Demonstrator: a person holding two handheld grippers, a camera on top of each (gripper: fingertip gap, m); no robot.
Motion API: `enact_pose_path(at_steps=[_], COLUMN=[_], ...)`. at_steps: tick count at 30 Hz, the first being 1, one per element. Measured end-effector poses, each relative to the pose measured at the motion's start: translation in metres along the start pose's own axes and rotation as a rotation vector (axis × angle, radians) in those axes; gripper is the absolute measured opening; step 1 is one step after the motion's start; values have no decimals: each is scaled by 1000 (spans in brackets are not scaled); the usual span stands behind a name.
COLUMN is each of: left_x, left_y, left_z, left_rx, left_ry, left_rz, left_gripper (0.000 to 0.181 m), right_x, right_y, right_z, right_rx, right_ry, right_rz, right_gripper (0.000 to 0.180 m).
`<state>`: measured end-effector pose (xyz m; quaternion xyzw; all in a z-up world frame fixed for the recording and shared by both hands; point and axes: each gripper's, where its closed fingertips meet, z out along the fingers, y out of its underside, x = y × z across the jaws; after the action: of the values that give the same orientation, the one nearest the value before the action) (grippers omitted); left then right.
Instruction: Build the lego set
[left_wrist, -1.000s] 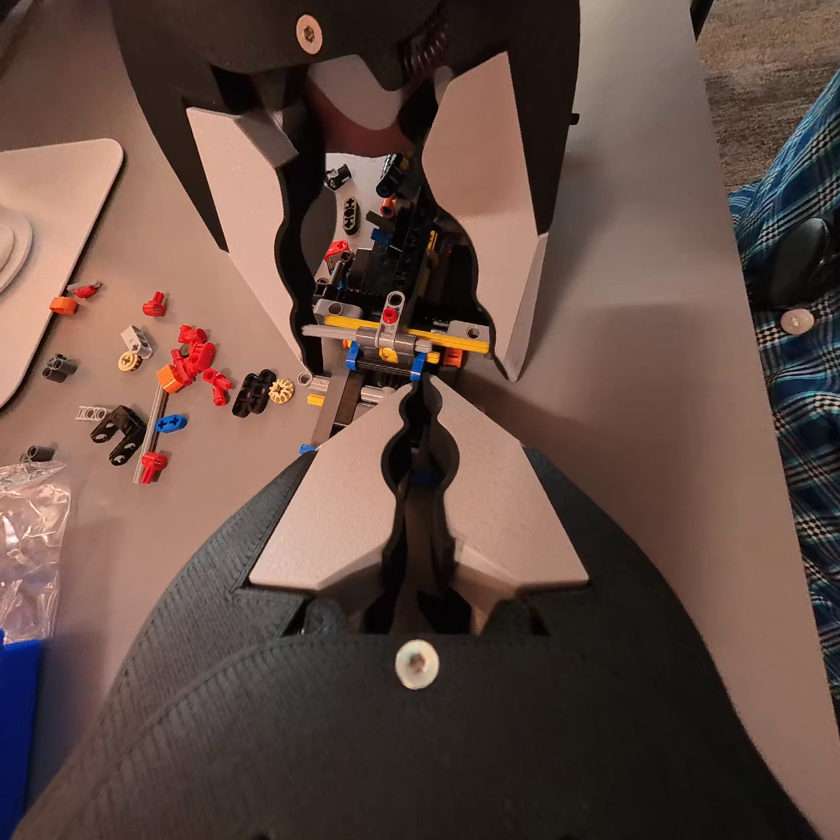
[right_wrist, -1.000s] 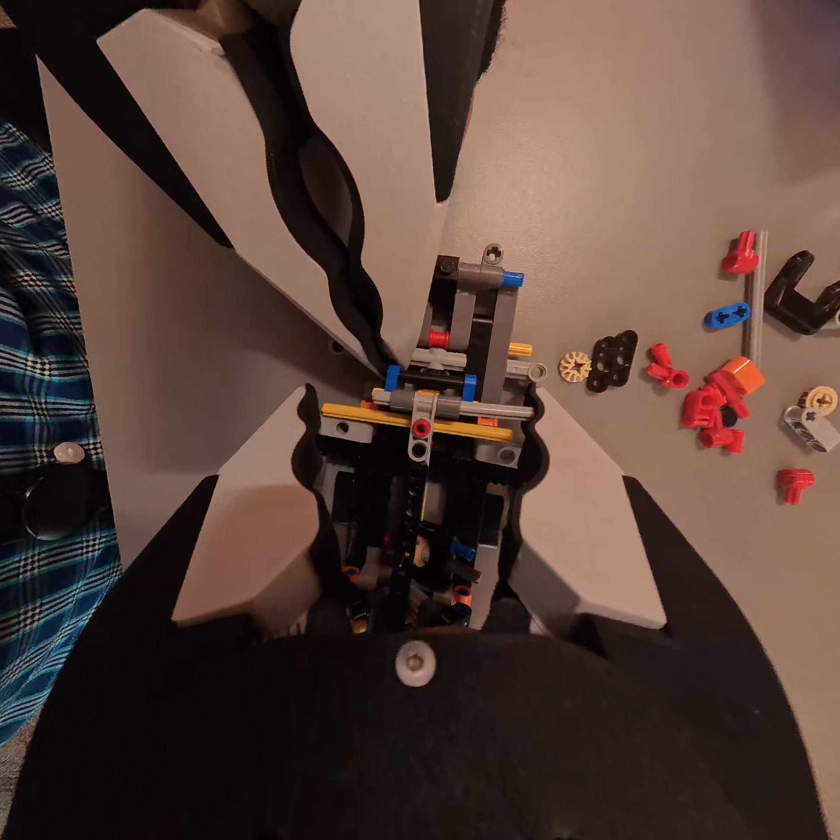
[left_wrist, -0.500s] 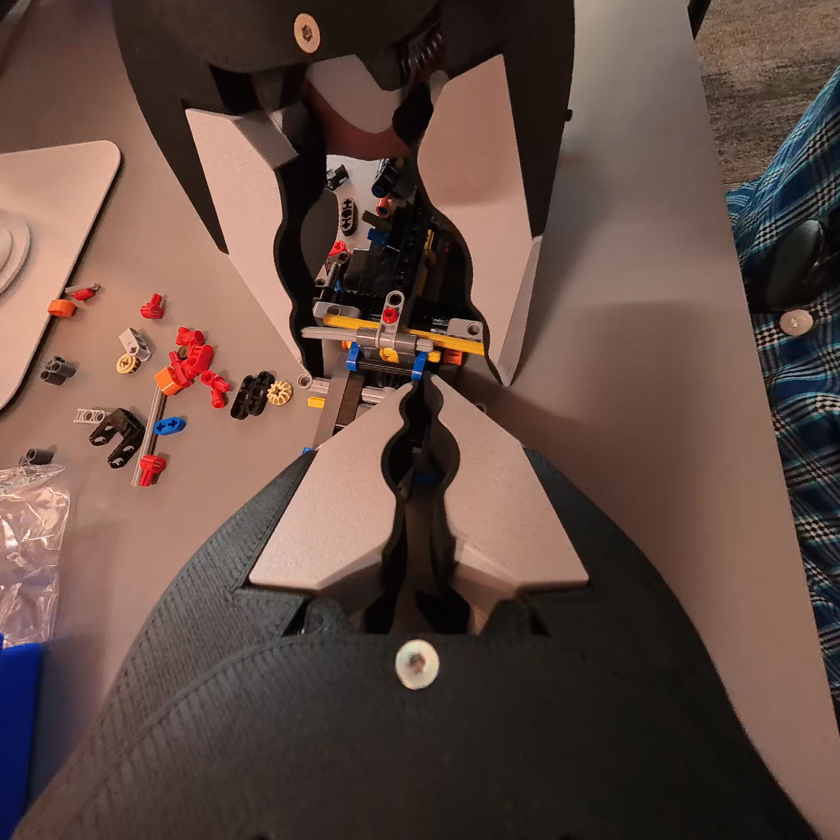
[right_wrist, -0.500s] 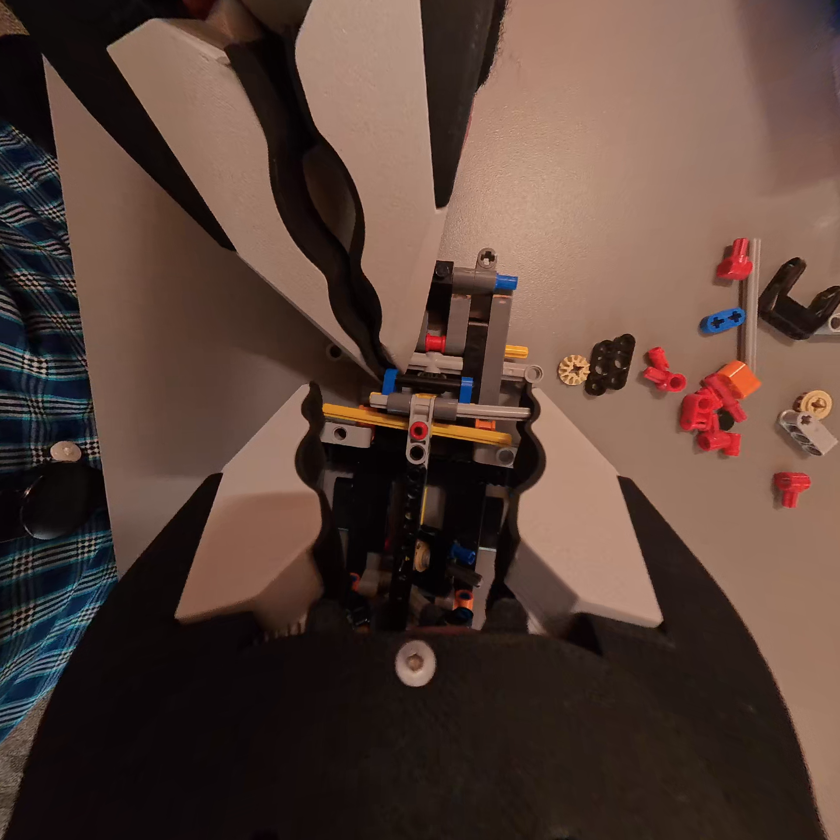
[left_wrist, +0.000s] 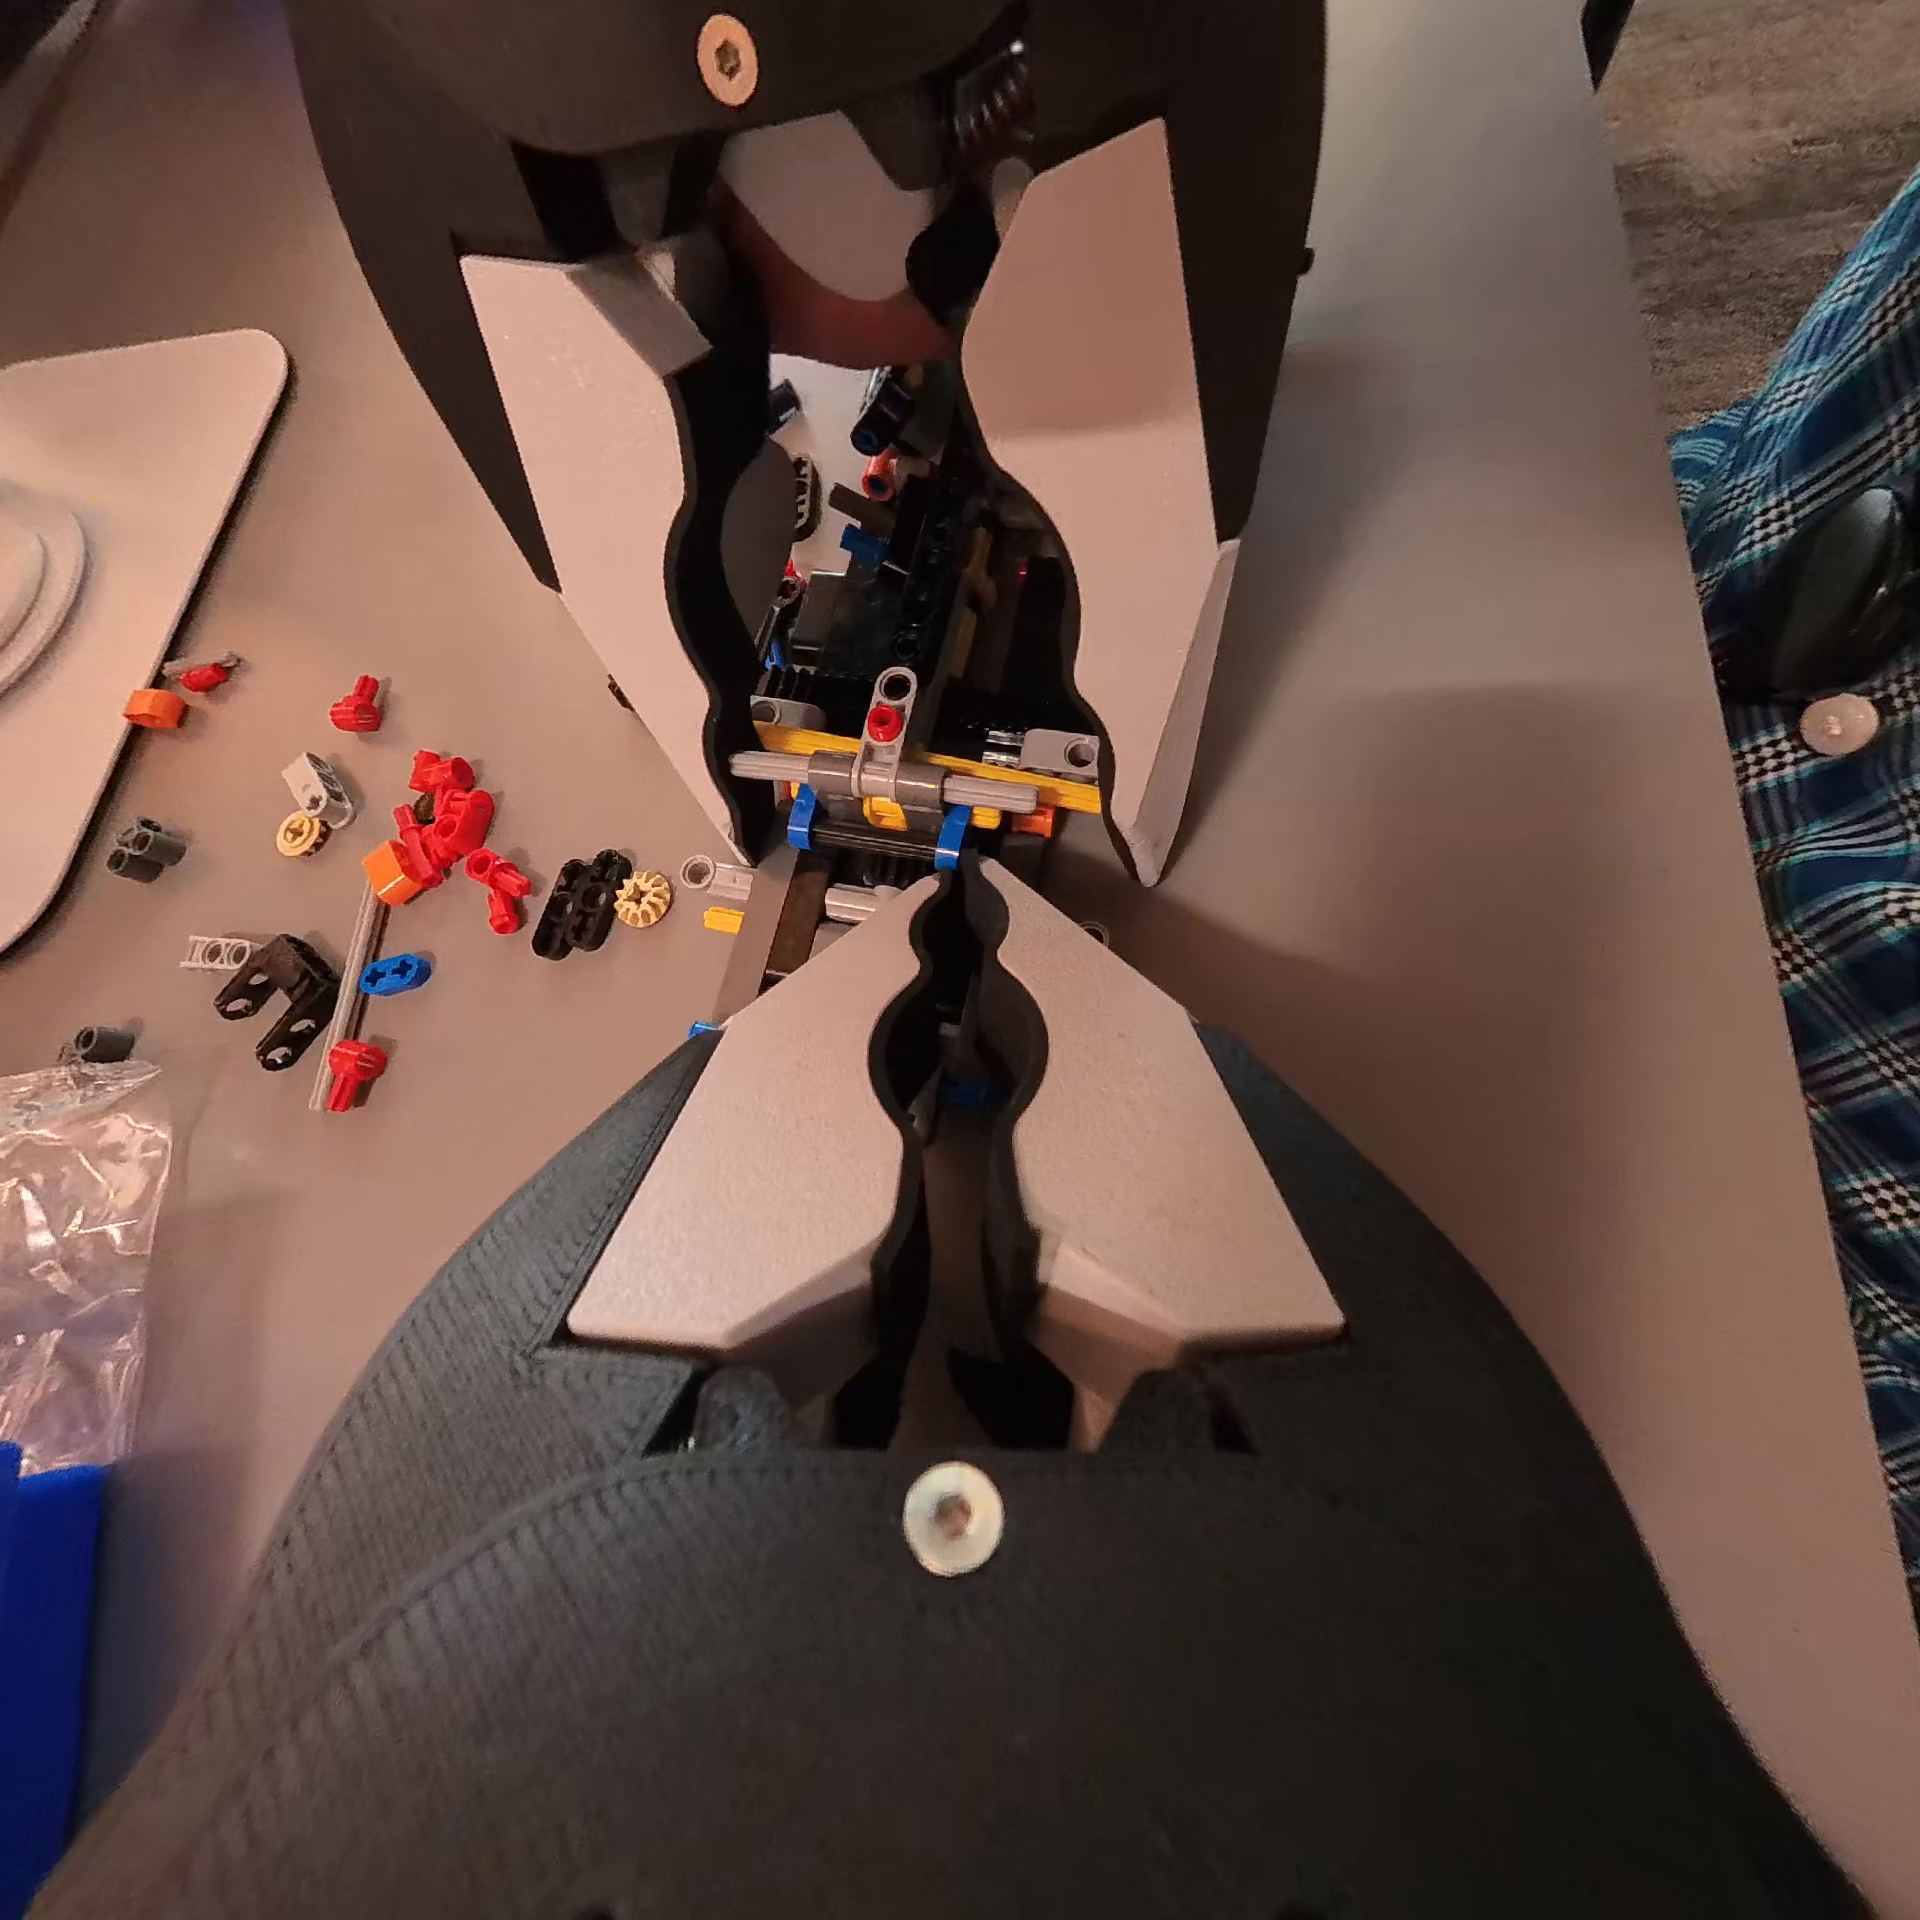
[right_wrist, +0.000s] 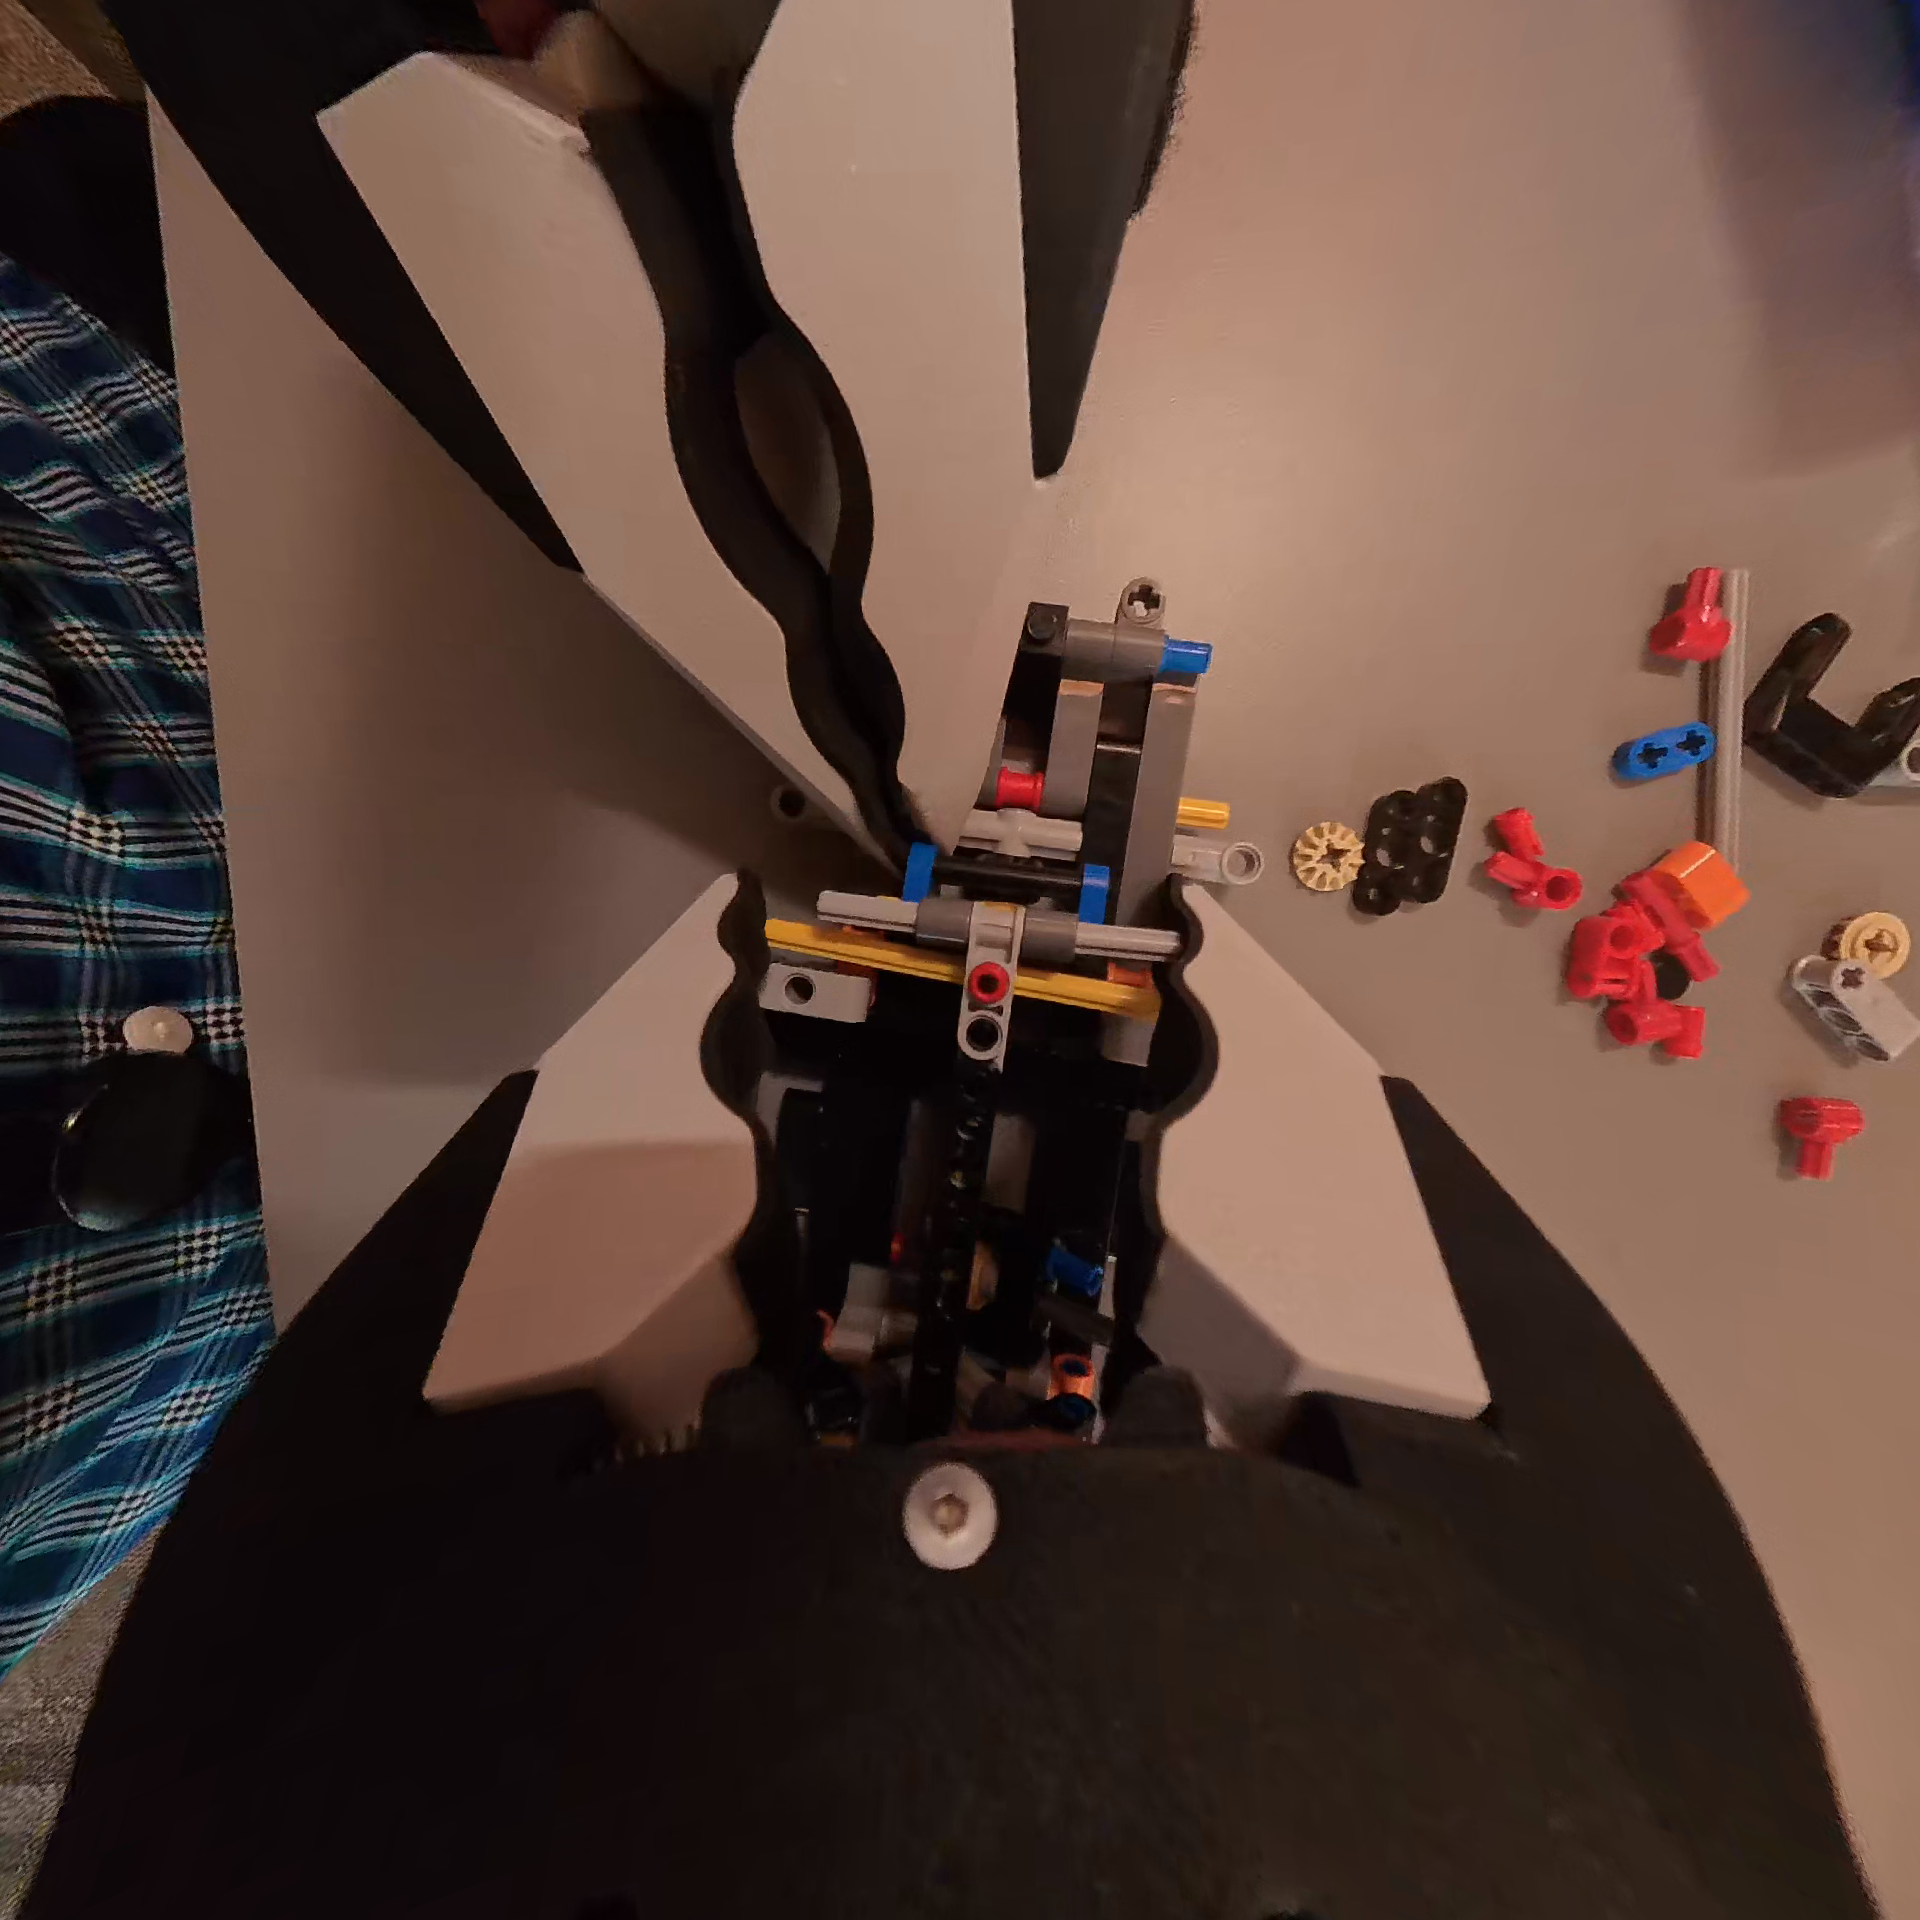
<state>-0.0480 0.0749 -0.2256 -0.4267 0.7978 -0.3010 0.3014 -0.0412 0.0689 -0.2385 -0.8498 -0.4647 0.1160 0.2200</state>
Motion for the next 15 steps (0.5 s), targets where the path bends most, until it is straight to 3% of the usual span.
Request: enact_pose_path(at_steps=[9, 11, 15], left_x=[-1, -2, -3], left_y=[-3, -6, -7], left_z=[0, -1, 0], left_rx=[18, 37, 35], left_ry=[18, 15, 11], left_rz=[-2, -15, -15], left_gripper=[0, 0, 4], right_x=[0, 2, 10], right_y=[-4, -8, -10], right_z=[-7, -15, -31], right_rx=[30, 60, 100], right_ry=[-60, -53, -48], right_rz=[26, 39, 68], right_gripper=[78, 92, 104])
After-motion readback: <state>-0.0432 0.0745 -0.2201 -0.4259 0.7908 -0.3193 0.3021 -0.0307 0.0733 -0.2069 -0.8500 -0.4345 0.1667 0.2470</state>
